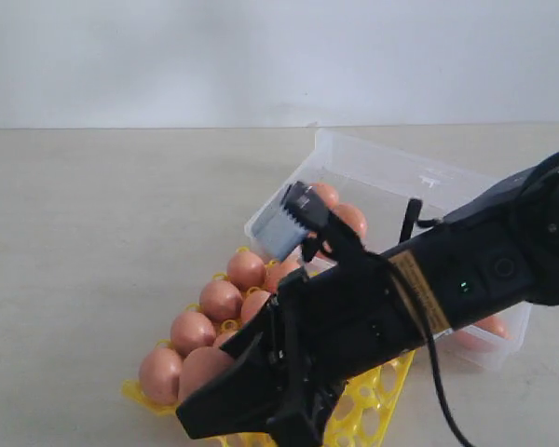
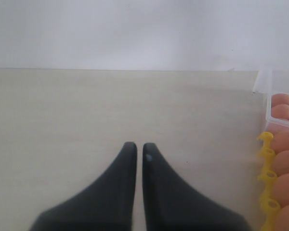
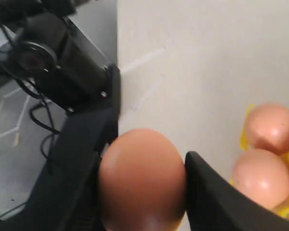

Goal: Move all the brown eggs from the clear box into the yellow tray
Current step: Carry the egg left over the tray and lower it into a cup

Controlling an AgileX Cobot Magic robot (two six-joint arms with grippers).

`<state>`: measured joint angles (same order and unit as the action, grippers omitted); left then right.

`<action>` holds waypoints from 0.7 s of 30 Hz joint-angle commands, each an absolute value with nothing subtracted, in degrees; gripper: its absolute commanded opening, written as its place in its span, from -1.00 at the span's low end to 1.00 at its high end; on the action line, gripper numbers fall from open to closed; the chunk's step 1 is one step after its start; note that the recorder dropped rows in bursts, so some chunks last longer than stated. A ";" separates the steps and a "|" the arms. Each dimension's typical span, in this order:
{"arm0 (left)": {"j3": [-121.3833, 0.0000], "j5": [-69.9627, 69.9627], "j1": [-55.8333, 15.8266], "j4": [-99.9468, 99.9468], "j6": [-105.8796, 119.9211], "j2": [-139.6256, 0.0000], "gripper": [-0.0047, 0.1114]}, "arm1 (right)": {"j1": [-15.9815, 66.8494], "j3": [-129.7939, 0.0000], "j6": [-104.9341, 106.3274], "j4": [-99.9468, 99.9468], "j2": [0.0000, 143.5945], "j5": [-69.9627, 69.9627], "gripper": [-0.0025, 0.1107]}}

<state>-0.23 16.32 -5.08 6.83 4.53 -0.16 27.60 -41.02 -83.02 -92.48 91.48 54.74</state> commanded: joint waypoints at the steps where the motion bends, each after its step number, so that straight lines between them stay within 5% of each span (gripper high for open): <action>1: 0.00 16.07 -5.38 6.66 4.52 0.00 -0.85 | 31.66 -41.20 -81.84 -89.73 92.74 44.30 -0.96; 21: 0.00 16.07 -5.38 6.66 4.52 0.00 -0.85 | 32.64 -31.62 -61.26 -61.03 92.74 31.96 -0.96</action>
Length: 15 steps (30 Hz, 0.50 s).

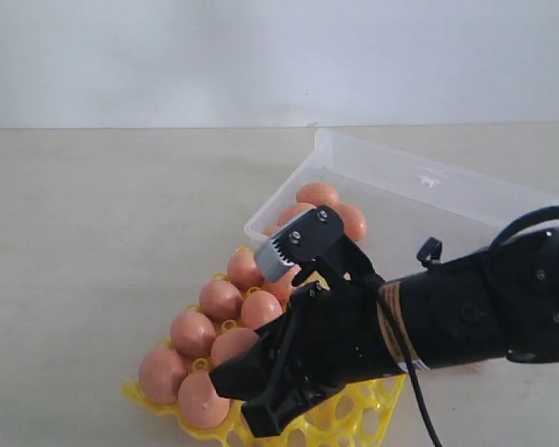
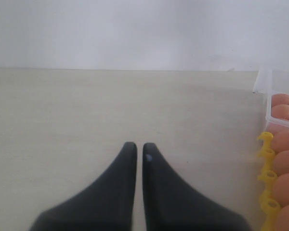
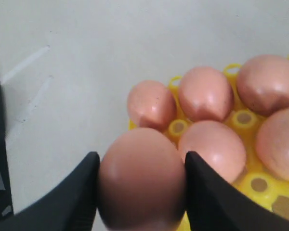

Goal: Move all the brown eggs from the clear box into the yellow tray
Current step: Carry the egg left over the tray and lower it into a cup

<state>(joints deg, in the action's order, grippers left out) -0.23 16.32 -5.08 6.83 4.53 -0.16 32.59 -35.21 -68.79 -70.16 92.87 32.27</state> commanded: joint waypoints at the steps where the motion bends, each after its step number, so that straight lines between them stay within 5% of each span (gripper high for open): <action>1: 0.00 16.07 -5.38 6.66 4.52 0.00 -0.85 | 32.64 -30.86 -60.30 -59.60 92.74 32.52 -0.96; 15: 0.00 16.07 -5.38 6.66 4.52 0.00 -0.85 | 32.64 -29.93 -57.94 -56.82 92.74 35.80 -0.96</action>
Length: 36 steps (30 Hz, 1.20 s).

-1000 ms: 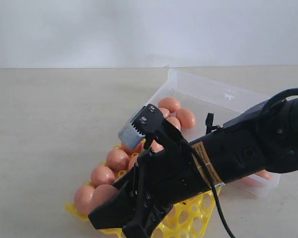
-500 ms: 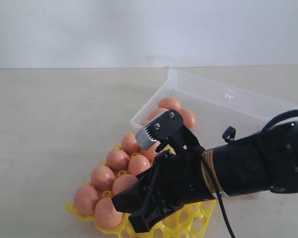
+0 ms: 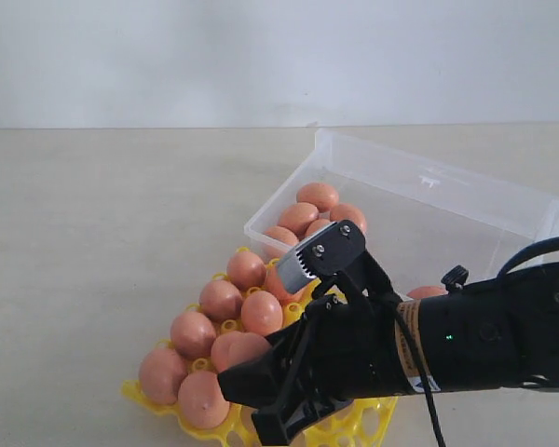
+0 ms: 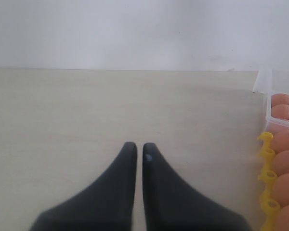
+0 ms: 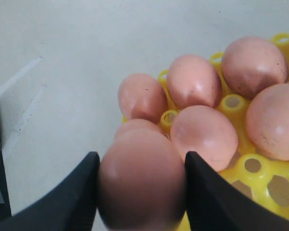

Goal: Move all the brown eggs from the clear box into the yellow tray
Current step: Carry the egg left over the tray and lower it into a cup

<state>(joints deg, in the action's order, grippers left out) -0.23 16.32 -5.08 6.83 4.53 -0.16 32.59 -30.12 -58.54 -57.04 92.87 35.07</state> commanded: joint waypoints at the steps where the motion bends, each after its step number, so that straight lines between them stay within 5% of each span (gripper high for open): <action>1: 0.00 16.07 -5.38 6.66 4.52 0.00 -0.85 | 32.64 -29.93 -57.94 -56.82 92.74 35.80 -0.96; 31: 0.00 16.09 -5.38 6.66 4.52 0.00 -0.85 | 38.84 -29.93 -50.42 -49.89 97.81 29.35 -0.96; 36: 0.00 16.09 -5.38 6.66 4.52 0.00 -0.85 | 38.84 -29.93 -47.19 -49.46 97.81 27.19 -0.80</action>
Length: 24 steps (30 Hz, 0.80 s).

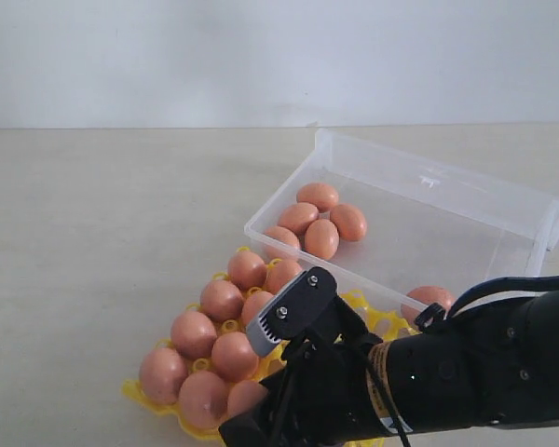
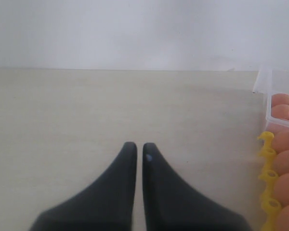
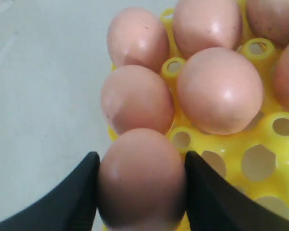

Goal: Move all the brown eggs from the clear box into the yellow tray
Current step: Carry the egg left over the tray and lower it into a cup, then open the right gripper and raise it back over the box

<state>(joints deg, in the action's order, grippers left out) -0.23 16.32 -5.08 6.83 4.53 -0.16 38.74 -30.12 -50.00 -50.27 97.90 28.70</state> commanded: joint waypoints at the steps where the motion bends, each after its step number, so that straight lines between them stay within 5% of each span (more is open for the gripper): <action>1: 0.00 16.20 -5.38 6.66 4.52 0.00 -0.85 | 38.84 -29.93 -46.77 -49.14 97.81 27.30 -0.72; 9: 0.00 16.20 -5.38 6.66 4.52 0.00 -0.85 | 38.84 -29.93 -46.53 -48.14 97.81 29.41 -0.22; 24: 0.00 16.04 -5.38 6.66 4.52 0.00 -0.85 | 38.84 -29.93 -45.88 -48.72 97.81 31.58 -0.21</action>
